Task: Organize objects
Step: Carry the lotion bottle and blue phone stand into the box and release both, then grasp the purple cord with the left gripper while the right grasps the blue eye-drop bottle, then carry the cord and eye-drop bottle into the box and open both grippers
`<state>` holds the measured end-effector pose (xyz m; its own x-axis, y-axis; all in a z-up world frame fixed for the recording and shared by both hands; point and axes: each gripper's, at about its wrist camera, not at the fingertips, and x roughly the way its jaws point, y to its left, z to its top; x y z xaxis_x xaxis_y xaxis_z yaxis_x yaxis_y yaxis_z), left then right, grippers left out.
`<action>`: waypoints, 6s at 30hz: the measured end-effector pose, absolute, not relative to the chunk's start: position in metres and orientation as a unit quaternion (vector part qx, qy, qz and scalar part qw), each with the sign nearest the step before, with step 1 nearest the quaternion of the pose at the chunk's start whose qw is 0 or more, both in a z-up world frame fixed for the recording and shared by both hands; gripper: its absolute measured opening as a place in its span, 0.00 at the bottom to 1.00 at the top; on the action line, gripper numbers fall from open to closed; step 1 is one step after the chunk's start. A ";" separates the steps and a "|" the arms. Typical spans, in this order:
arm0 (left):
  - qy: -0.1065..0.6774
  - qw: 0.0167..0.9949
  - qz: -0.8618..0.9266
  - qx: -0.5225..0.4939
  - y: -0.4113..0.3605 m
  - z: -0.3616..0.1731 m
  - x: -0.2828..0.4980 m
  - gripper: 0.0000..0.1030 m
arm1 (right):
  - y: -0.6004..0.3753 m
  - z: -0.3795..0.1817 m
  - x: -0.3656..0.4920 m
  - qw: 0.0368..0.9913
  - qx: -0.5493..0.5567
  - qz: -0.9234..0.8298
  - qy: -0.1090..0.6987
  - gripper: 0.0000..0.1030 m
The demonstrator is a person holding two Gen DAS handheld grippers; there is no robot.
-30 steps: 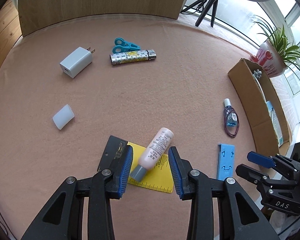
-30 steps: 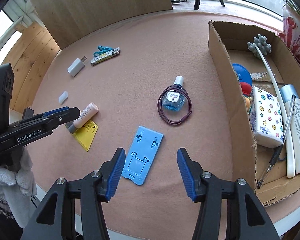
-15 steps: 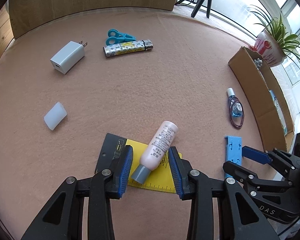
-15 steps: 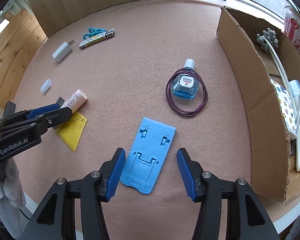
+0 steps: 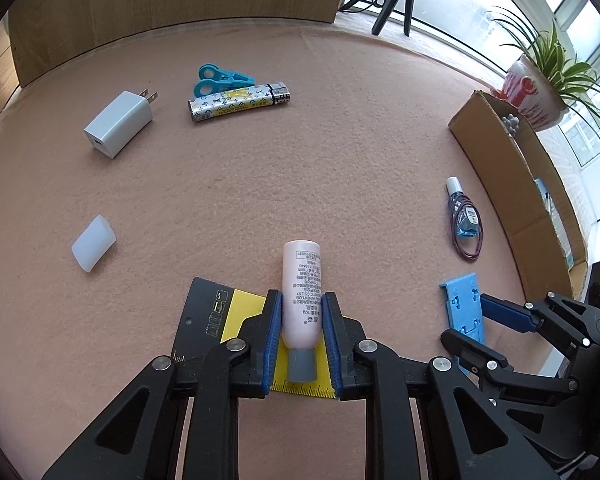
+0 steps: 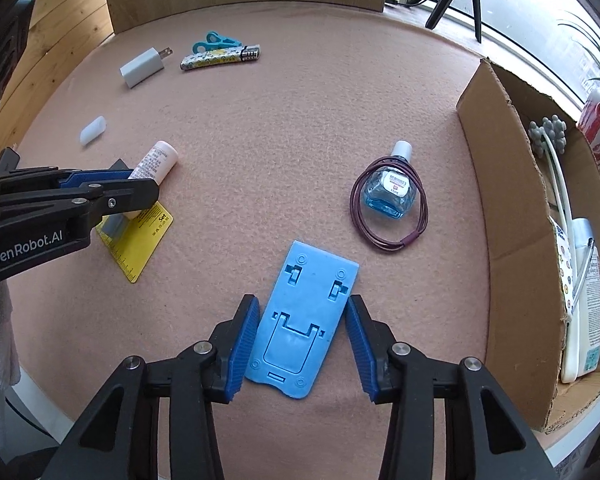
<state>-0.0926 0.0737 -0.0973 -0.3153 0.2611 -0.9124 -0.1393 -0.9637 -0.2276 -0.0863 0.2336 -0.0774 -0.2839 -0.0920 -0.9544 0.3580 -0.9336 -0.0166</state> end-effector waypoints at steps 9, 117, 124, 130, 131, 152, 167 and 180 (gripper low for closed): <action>-0.090 0.127 0.808 -0.568 0.071 -0.094 -0.092 0.21 | 0.264 -0.072 -0.086 0.141 0.580 -0.798 0.083 0.32; -0.021 0.225 0.791 -0.568 0.224 -0.086 -0.137 0.18 | 0.415 0.010 -0.096 0.088 0.509 -0.853 -0.075 0.46; -0.006 0.231 0.791 -0.566 0.218 -0.080 -0.122 0.04 | 0.403 0.008 -0.092 0.089 0.512 -0.851 -0.074 0.46; 0.006 0.244 0.783 -0.572 0.216 -0.082 -0.105 0.03 | 0.392 0.009 -0.090 0.094 0.512 -0.851 -0.073 0.46; 0.006 0.246 0.781 -0.574 0.215 -0.083 -0.101 0.03 | 0.390 0.010 -0.090 0.095 0.512 -0.850 -0.073 0.46; -0.061 0.194 0.788 -0.581 0.126 -0.090 -0.064 0.03 | 0.320 -0.004 -0.102 0.161 0.541 -0.824 -0.046 0.46; -0.122 0.163 0.795 -0.572 0.087 -0.098 -0.081 0.03 | 0.276 -0.069 -0.150 0.138 0.605 -0.784 0.012 0.46; -0.132 0.168 0.807 -0.551 0.088 -0.071 -0.086 0.03 | 0.281 -0.075 -0.147 0.138 0.590 -0.795 0.030 0.29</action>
